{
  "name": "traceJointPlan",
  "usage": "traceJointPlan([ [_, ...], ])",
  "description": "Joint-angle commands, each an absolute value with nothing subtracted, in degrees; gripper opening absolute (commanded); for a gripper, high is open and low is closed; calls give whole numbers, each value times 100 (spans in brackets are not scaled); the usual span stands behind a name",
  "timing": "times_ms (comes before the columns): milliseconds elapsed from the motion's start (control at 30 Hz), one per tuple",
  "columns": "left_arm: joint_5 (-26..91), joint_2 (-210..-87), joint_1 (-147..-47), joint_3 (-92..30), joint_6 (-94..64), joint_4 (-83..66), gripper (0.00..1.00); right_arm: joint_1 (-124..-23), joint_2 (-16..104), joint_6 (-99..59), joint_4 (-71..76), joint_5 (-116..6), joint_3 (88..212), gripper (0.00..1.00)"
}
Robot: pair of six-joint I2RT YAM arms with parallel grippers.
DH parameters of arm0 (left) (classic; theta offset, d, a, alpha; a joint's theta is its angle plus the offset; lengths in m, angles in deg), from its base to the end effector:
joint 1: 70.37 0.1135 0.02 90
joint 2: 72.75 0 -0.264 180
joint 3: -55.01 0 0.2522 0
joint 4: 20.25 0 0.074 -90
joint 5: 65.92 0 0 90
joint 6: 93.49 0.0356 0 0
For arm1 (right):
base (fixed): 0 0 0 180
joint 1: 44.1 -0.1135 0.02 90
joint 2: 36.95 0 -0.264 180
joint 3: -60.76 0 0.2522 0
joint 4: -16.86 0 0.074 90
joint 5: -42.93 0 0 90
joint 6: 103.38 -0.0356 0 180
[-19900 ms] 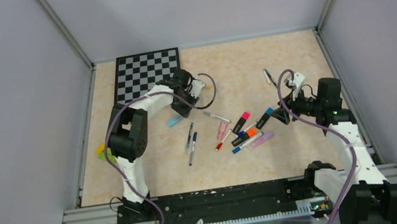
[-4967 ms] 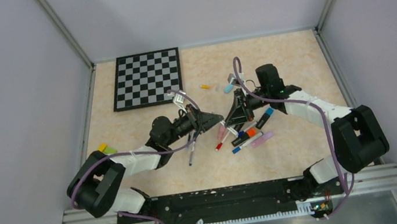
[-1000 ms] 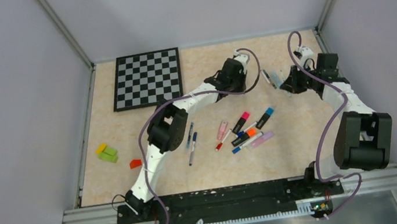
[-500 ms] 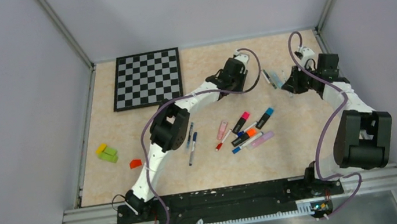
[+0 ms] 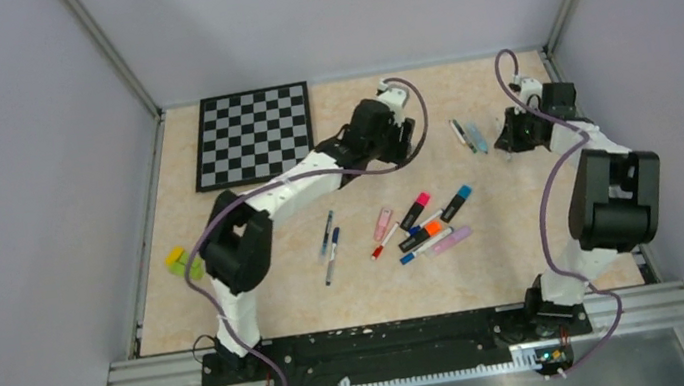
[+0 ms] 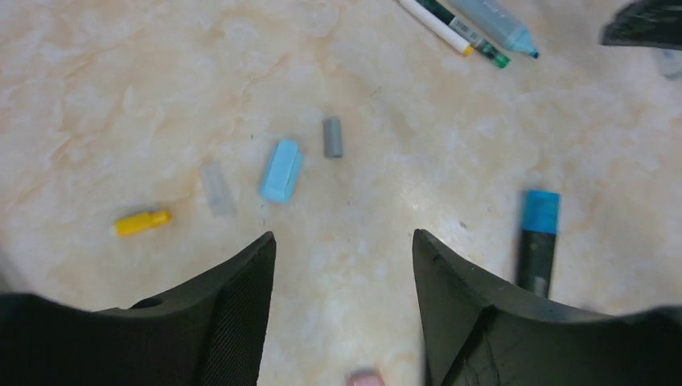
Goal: Open the pen caps
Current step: Place the pen cap at the center of the board, then place the pen at the center of the board.
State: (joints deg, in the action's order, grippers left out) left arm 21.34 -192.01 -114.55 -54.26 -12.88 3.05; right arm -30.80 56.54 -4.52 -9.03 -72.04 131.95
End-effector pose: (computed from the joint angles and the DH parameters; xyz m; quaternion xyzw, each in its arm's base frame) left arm 0.3519 -0.3396 0.2399 0.2522 0.8429 -0.1952 0.4333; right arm 0.3346 -0.0637 0.2021 -0.0417 0.9144 0.1312 0.3807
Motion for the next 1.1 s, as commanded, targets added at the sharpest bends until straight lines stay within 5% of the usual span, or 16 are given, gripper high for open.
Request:
traceJointPlan([
  [0, 2095, -17571, -11425, -4168, -1193, -595, 72, -3028, 6262, -304, -1047, -6887, 14070, 0],
  [267, 1683, -15560, -11312, -2145, -1430, -857, 98, -3236, 7320, -108, -1460, -6252, 15137, 0],
  [700, 1647, -13480, -11260, -455, -2039, -676, 99, -3690, 8117, -187, -1818, -5590, 15898, 6],
  [1067, 1810, -12969, -11257, -207, -2416, -396, 99, -3725, 7945, -288, -1915, -5621, 15925, 17],
])
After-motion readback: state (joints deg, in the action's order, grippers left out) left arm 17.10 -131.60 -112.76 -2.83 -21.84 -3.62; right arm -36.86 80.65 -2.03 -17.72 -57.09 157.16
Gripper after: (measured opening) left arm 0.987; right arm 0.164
